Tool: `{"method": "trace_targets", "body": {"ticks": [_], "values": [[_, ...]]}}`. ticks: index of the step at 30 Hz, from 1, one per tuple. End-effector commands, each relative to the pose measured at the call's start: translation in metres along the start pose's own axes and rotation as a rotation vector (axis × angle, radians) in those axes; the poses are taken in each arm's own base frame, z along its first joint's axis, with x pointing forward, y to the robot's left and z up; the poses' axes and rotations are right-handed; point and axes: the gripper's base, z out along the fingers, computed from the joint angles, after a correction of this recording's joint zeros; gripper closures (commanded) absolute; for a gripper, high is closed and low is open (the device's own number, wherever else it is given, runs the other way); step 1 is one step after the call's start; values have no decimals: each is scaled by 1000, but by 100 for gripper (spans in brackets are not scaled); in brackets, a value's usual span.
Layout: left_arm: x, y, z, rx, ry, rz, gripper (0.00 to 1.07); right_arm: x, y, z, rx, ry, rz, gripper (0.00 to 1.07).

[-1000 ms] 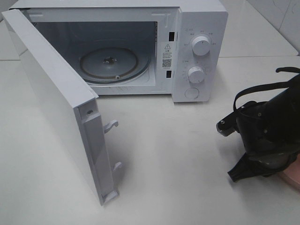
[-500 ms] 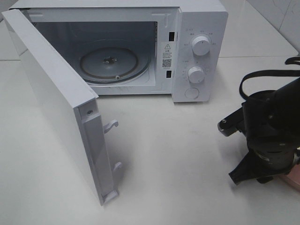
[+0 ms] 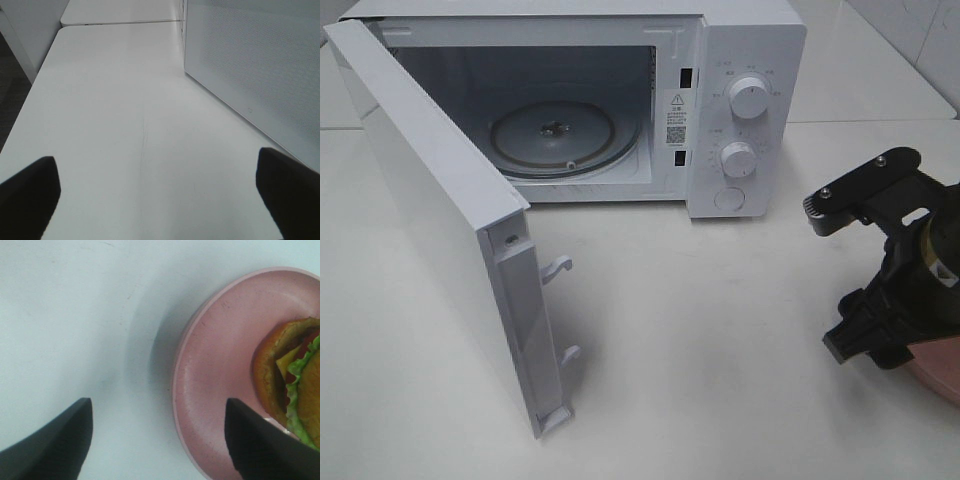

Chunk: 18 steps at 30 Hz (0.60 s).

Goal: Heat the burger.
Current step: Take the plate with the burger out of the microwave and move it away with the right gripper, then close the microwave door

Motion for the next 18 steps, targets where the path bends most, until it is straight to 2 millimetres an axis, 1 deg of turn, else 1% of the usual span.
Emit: {"method": "trace_targets", "body": {"ticks": [1, 2, 4, 5, 6, 7, 8, 10, 11, 12, 13, 15, 16, 17, 18], "values": [[1, 0, 0, 2, -11, -2, 6, 3, -2, -13, -47, -31, -33, 32], [1, 0, 0, 2, -11, -2, 6, 6, -4, -21, -79, -55, -37, 31], [1, 0, 0, 2, -11, -2, 6, 7, -5, -25, -90, -70, -38, 31], [1, 0, 0, 2, -11, -2, 6, 10, -8, -35, -115, -105, -40, 31], [1, 0, 0, 2, -11, -2, 6, 10, -8, -35, -115, -105, -40, 31], [1, 0, 0, 2, -11, -2, 6, 13, -10, -44, -144, -140, -32, 30], [1, 0, 0, 2, -11, -2, 6, 13, -10, -44, -144, -140, -32, 30], [1, 0, 0, 2, -11, -2, 6, 18, -13, -56, -190, -178, -12, 31], [1, 0, 0, 2, -11, -2, 6, 18, -13, -56, -190, -178, -12, 31], [1, 0, 0, 2, -11, -2, 6, 22, -14, -62, -216, -194, -3, 31], [1, 0, 0, 2, -11, -2, 6, 22, -14, -62, -216, -194, -3, 31], [1, 0, 0, 2, -11, -2, 6, 29, -16, -71, -253, -209, 0, 31], [1, 0, 0, 2, -11, -2, 6, 29, -16, -71, -253, -209, 0, 31], [1, 0, 0, 2, -11, -2, 6, 35, -18, -78, -278, -218, 11, 31], [1, 0, 0, 2, -11, -2, 6, 35, -18, -78, -278, -218, 11, 31]]}}
